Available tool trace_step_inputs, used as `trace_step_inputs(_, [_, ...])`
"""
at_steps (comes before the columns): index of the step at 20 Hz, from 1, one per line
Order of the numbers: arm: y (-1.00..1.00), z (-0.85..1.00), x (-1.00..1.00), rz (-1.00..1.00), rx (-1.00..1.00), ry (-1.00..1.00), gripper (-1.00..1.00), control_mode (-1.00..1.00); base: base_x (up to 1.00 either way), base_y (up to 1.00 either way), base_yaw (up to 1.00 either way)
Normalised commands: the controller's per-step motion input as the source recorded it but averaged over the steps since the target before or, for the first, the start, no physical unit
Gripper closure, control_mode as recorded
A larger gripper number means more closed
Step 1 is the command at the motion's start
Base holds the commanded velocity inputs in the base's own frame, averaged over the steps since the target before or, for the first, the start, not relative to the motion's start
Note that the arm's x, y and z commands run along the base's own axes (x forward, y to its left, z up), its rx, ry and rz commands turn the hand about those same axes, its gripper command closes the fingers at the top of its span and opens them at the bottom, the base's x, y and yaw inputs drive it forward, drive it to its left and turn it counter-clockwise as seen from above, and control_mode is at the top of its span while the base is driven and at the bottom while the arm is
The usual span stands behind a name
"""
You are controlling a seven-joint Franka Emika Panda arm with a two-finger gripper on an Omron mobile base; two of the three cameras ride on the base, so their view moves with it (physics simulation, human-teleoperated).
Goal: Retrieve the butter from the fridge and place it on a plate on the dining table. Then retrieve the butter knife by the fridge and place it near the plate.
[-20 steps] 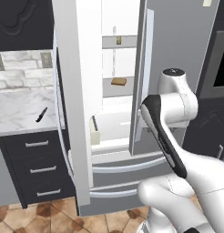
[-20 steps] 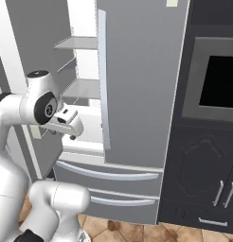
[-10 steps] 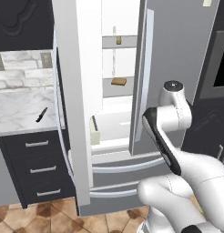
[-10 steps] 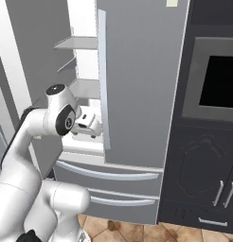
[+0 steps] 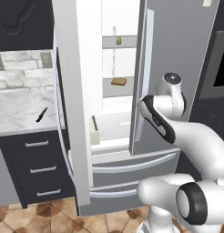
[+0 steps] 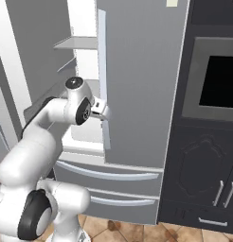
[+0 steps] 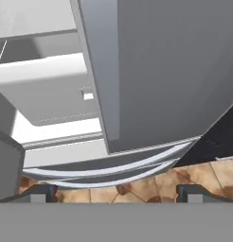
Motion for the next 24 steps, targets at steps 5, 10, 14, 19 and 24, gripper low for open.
trace_step_inputs(5, [-0.12, 0.03, 0.73, 0.00, -0.03, -0.35, -1.00, -1.00, 0.00, 0.00, 0.00])
trace_step_inputs(10, [0.00, 0.32, 0.59, 0.00, 0.00, -0.21, -1.00, -1.00, 0.00, 0.00, 0.00])
trace_step_inputs(14, [0.00, 0.51, 0.28, 0.00, 0.00, -0.05, -1.00, -1.00, 0.00, 0.00, 0.00])
trace_step_inputs(19, [-0.01, 0.58, 0.35, 0.02, 0.00, 0.00, -1.00, -1.00, 0.00, 0.00, 0.00])
trace_step_inputs(24, [-0.13, 0.09, 0.40, 0.01, 0.00, 0.01, -1.00, -1.00, 0.00, 0.00, 0.00])
